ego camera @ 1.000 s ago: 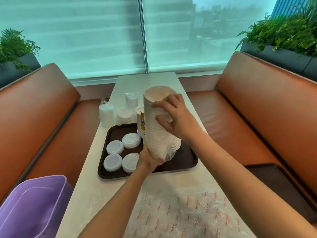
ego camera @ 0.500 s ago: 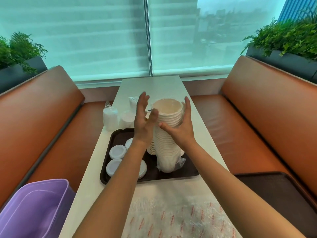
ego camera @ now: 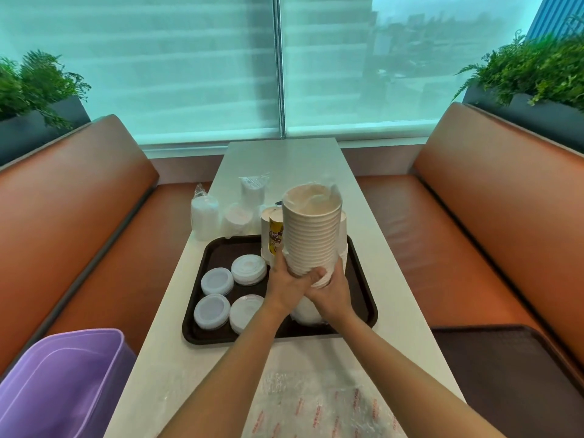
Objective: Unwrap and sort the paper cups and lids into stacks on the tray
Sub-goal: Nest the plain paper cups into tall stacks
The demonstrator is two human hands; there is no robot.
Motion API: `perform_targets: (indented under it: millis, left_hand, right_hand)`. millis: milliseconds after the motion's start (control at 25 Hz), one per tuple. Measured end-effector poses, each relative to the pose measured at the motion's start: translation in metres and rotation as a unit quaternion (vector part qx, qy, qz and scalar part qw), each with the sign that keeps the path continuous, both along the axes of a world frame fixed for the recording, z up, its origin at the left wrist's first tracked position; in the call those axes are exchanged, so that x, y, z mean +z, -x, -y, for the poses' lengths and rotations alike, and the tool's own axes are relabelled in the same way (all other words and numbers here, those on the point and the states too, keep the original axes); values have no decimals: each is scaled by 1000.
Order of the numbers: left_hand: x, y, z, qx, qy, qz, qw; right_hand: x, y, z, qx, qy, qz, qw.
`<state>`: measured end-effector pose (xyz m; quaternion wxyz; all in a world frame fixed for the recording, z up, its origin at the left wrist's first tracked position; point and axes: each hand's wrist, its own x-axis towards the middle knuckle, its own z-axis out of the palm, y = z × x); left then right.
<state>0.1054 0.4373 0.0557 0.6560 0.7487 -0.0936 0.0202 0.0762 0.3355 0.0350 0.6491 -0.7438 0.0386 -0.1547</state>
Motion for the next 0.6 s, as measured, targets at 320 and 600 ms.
perform_targets:
  millis: [320, 600]
  left_hand:
    - [-61, 17, -22, -104, -74, -93, 987]
    - [48, 9, -32, 19, 46, 98, 994]
  right_hand:
    - [-52, 17, 13, 93, 28, -68, 993]
    - [16, 2, 30, -10, 45, 152, 987]
